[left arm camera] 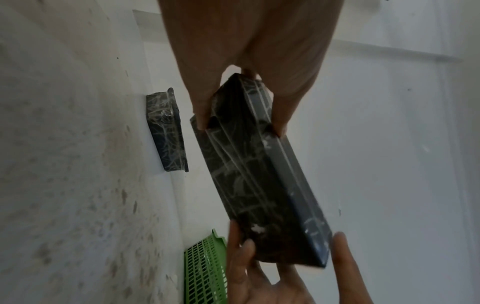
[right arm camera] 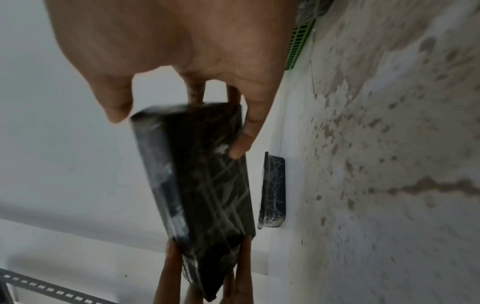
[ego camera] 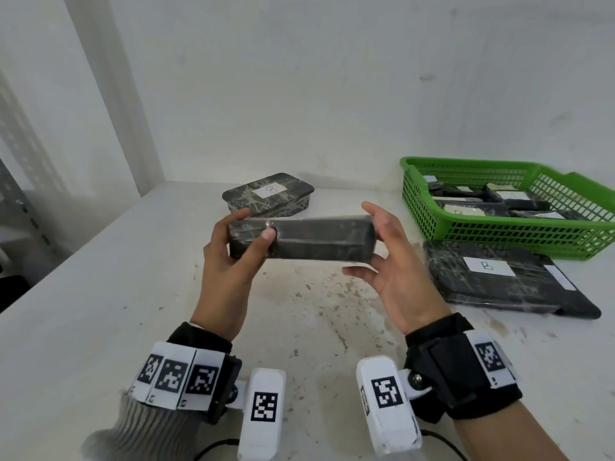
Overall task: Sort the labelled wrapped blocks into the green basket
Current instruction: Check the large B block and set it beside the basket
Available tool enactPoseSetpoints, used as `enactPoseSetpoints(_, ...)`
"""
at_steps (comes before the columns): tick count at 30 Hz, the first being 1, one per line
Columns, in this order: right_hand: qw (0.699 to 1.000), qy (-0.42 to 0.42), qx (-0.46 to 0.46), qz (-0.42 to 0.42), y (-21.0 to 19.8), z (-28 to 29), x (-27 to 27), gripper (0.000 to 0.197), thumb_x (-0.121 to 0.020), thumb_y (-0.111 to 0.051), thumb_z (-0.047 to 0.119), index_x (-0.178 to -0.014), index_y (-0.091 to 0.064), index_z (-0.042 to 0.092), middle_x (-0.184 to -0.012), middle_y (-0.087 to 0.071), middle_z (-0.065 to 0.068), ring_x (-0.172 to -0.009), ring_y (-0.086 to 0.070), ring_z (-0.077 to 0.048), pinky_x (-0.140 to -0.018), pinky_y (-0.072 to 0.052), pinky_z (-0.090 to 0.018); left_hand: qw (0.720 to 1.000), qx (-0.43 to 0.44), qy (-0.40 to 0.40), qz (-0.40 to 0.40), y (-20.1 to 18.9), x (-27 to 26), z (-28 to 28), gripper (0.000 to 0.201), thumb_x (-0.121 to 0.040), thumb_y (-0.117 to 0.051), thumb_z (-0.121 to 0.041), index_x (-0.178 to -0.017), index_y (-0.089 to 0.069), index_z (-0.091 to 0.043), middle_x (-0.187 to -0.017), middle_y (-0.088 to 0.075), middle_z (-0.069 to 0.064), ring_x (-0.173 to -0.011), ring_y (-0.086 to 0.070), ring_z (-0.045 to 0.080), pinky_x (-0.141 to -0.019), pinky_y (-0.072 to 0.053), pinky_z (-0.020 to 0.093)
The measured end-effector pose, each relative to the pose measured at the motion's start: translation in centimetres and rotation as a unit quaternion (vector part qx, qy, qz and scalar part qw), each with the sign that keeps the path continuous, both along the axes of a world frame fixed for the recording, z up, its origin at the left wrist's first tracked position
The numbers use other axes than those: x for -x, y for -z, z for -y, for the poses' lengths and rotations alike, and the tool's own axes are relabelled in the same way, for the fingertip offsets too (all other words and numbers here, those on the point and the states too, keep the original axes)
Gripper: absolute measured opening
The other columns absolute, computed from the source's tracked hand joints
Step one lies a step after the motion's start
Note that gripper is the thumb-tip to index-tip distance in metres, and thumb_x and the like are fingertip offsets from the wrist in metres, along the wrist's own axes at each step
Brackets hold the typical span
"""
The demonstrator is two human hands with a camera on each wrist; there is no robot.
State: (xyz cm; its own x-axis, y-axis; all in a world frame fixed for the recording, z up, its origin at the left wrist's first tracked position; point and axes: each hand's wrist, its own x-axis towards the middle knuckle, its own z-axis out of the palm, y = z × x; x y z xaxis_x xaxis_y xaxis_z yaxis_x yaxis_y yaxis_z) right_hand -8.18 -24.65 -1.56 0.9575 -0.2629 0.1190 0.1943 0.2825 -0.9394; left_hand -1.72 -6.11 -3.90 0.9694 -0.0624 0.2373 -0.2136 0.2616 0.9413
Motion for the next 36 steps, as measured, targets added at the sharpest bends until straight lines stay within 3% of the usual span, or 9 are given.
enactPoseSetpoints(3,1.000,-0.023,0.000,0.010,0.0,0.1,0.1,0.054,-0.083,-0.053,0.061,-0.129,-0.054,0.034,-0.120,-0.058,-0.003,-0.075,-0.068,-0.019,-0.056,-0.055,-0.028,0.996,0.059,0.010,-0.060,0.1,-0.4,0.1,0.069,-0.076,-0.065,-0.041,-0.133,-0.047,-0.007,-0.124,-0.059,0.015,-0.110,-0.066,0.023,-0.095,-0.055,0.038)
enactPoseSetpoints(8,0.991,-0.129,-0.012,-0.011,0.1,-0.3,0.3,0.059,-0.086,-0.040,0.056,-0.131,-0.058,0.022,-0.113,-0.072,-0.012,-0.077,-0.074,-0.027,-0.043,-0.052,-0.021,0.989,0.045,0.057,-0.132,0.2,-0.3,0.7,0.050,-0.095,-0.054,-0.034,-0.134,-0.047,-0.005,-0.111,-0.059,0.009,-0.092,-0.065,0.021,-0.082,-0.060,0.036)
enactPoseSetpoints(10,0.992,-0.120,-0.039,0.000,0.1,-0.4,0.3,0.054,-0.083,-0.047,0.052,-0.120,-0.065,0.017,-0.106,-0.074,-0.015,-0.076,-0.074,-0.029,-0.050,-0.057,-0.023,0.986,0.015,0.073,-0.152,0.1,-0.2,0.6,0.060,-0.090,-0.058,-0.040,-0.141,-0.042,-0.012,-0.120,-0.054,0.008,-0.101,-0.059,0.023,-0.085,-0.057,0.042)
enactPoseSetpoints(13,0.997,-0.049,-0.056,0.031,0.2,-0.3,0.0,0.041,-0.071,-0.066,0.043,-0.102,-0.072,0.016,-0.106,-0.073,-0.014,-0.088,-0.073,-0.030,-0.067,-0.061,-0.029,0.983,-0.027,0.107,-0.146,-0.2,0.0,0.2,0.102,-0.071,-0.078,-0.057,-0.151,-0.018,-0.043,-0.150,-0.032,0.001,-0.123,-0.051,0.033,-0.089,-0.056,0.047)
enactPoseSetpoints(16,0.998,0.017,0.010,0.058,0.5,-0.2,-0.1,0.039,-0.072,-0.073,0.036,-0.104,-0.072,0.015,-0.117,-0.068,-0.014,-0.107,-0.068,-0.027,-0.079,-0.059,-0.034,0.982,-0.031,0.175,-0.058,-0.7,0.9,0.3,0.105,-0.062,-0.072,-0.057,-0.148,-0.010,-0.059,-0.159,-0.024,-0.006,-0.112,-0.066,0.031,-0.081,-0.060,0.043)
enactPoseSetpoints(20,0.996,-0.077,0.006,0.035,0.4,-0.6,0.1,0.040,-0.089,-0.059,0.039,-0.121,-0.066,0.016,-0.125,-0.066,-0.012,-0.114,-0.065,-0.025,-0.087,-0.057,-0.035,0.973,-0.062,0.213,0.057,-0.9,1.9,0.8,0.085,-0.072,-0.069,-0.045,-0.147,-0.028,-0.052,-0.153,-0.037,-0.014,-0.106,-0.070,0.023,-0.076,-0.060,0.034)
enactPoseSetpoints(24,0.992,-0.112,-0.019,0.047,0.5,-1.3,0.1,0.044,-0.091,-0.058,0.035,-0.131,-0.060,0.015,-0.131,-0.062,-0.012,-0.117,-0.063,-0.024,-0.085,-0.057,-0.032,0.981,-0.039,0.174,0.080,-1.0,2.0,0.8,0.058,-0.074,-0.072,-0.036,-0.129,-0.059,-0.027,-0.137,-0.056,-0.001,-0.104,-0.070,0.024,-0.080,-0.059,0.035)
enactPoseSetpoints(30,0.995,-0.084,-0.014,0.055,0.7,-1.8,0.3,0.044,-0.078,-0.064,0.036,-0.116,-0.068,0.012,-0.121,-0.067,-0.015,-0.105,-0.067,-0.026,-0.074,-0.056,-0.026,0.985,-0.025,0.160,0.063,-0.8,1.8,0.8,0.046,-0.072,-0.073,-0.034,-0.114,-0.064,-0.018,-0.124,-0.061,-0.005,-0.096,-0.073,0.025,-0.075,-0.060,0.038)
enactPoseSetpoints(36,0.992,-0.112,-0.038,0.033,0.5,-1.6,0.2,0.055,-0.083,-0.063,0.045,-0.125,-0.063,0.011,-0.128,-0.063,-0.016,-0.117,-0.063,-0.029,-0.089,-0.057,-0.038,0.986,-0.014,0.156,0.050,-0.9,1.7,0.6,0.041,-0.073,-0.071,-0.038,-0.109,-0.067,-0.018,-0.125,-0.061,0.004,-0.096,-0.072,0.026,-0.071,-0.060,0.037)
